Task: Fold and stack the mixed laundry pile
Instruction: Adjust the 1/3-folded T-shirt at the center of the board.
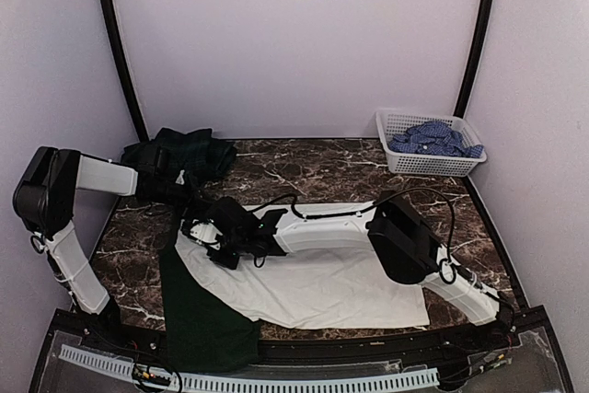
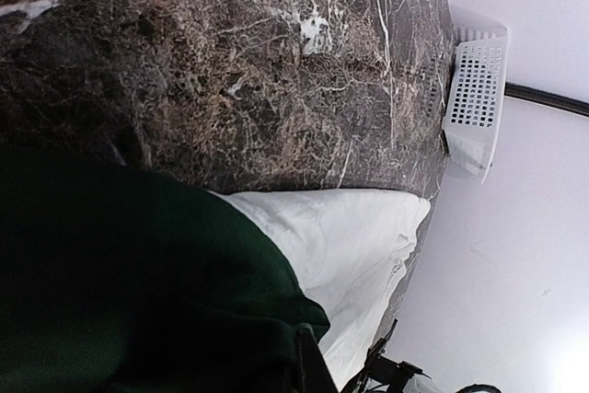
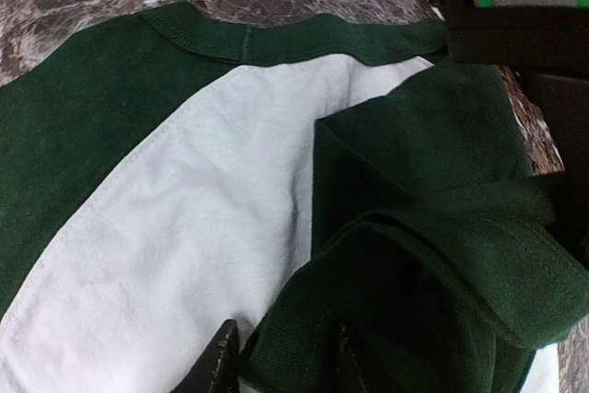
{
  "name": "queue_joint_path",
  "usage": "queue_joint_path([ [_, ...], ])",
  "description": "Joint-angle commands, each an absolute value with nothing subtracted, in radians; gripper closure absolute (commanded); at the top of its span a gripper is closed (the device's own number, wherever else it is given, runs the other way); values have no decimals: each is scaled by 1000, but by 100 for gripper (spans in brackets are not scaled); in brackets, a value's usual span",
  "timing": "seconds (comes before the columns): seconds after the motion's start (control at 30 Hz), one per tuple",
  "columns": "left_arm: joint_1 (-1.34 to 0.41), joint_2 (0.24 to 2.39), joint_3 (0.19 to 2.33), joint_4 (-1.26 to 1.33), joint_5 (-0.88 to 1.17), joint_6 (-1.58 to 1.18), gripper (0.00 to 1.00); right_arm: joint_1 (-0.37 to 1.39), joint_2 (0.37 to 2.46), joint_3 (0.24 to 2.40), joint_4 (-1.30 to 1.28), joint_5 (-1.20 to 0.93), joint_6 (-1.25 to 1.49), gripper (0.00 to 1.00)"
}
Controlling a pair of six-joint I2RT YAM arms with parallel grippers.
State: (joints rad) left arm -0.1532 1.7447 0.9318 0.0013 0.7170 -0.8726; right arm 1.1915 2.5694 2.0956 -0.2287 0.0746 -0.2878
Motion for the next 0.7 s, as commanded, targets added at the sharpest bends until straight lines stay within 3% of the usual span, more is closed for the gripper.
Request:
queue_joint_path([
  [0.0, -146, 1740, 917, 26, 728, -877, 99, 1201, 2561, 2114, -267, 172, -304, 70],
  [0.3, -146, 1656, 924, -42, 687, -863, 100, 1205, 2364, 1920, -190, 160, -319, 100],
  [0.67, -147, 1383, 785, -238, 604, -790, 100, 1206, 2190, 1690, -147, 102, -291, 100],
])
